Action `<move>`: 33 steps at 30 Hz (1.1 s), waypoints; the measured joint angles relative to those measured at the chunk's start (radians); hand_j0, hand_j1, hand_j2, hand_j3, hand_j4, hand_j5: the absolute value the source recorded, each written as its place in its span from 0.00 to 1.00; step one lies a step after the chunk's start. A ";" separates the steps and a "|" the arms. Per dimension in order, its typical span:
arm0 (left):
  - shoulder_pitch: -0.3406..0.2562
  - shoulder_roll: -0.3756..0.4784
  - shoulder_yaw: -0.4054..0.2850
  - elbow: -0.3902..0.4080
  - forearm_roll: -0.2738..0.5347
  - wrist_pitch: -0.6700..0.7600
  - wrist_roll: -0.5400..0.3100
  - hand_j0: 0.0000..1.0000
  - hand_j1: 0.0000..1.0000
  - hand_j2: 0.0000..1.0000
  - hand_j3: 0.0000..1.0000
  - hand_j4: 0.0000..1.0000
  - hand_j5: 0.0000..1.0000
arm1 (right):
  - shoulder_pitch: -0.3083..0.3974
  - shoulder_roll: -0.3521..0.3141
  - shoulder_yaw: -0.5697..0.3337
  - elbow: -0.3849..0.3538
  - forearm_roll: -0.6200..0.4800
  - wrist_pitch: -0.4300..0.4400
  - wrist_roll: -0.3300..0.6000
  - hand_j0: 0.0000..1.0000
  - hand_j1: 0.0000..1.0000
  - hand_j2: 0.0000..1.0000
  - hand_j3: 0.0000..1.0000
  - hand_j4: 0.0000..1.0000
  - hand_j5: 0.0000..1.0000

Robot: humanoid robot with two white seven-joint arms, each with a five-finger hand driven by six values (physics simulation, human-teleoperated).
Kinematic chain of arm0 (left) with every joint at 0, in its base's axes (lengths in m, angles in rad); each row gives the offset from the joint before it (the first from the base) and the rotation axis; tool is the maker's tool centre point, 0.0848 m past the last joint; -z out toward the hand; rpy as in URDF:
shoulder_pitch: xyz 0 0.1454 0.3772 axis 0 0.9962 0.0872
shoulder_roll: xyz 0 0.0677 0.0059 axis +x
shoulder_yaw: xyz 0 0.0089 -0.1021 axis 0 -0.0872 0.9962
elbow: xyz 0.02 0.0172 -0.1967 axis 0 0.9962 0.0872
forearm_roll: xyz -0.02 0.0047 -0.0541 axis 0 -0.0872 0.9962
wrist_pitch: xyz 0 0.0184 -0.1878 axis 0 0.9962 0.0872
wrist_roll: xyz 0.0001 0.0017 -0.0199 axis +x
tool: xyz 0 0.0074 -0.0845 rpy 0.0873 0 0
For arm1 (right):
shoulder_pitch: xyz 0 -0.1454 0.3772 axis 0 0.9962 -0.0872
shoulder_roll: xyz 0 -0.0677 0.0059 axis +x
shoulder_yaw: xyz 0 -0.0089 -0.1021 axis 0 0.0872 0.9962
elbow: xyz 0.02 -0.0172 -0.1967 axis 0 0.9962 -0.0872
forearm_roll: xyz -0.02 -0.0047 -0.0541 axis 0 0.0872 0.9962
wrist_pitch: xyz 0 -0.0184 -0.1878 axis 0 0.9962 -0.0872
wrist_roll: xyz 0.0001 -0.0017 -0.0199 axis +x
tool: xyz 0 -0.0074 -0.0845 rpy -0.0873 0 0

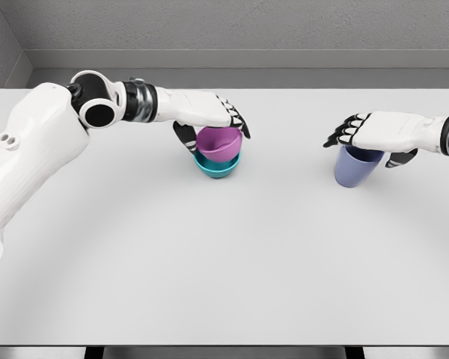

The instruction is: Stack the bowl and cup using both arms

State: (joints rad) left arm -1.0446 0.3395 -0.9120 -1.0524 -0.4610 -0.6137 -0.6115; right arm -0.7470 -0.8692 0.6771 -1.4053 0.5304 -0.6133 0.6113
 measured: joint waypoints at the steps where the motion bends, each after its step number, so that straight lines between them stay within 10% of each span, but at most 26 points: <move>1: 0.000 0.002 0.000 0.000 0.000 0.000 0.000 0.91 0.91 0.91 0.91 0.91 0.91 | 0.000 0.000 0.000 0.000 0.000 0.000 0.000 1.00 1.00 1.00 1.00 1.00 1.00; 16: -0.008 0.016 0.001 -0.002 0.006 0.000 0.000 1.00 1.00 1.00 1.00 1.00 1.00 | 0.000 0.000 0.000 0.000 0.000 0.000 0.000 1.00 1.00 1.00 1.00 1.00 1.00; 24: 0.025 0.309 0.048 -0.089 0.218 -0.001 0.000 1.00 1.00 1.00 1.00 1.00 1.00 | 0.000 0.000 0.000 0.000 0.001 0.000 0.000 0.86 0.86 0.86 0.86 0.86 0.86; 33: 0.091 0.367 0.088 -0.102 0.257 0.000 0.000 1.00 1.00 1.00 1.00 1.00 1.00 | 0.000 0.000 0.002 0.000 0.002 0.000 0.000 0.71 0.71 0.71 0.71 0.71 0.71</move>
State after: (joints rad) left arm -0.9541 0.7064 -0.8236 -1.1545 -0.2036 -0.6136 -0.6114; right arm -0.7470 -0.8693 0.6792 -1.4052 0.5326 -0.6137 0.6112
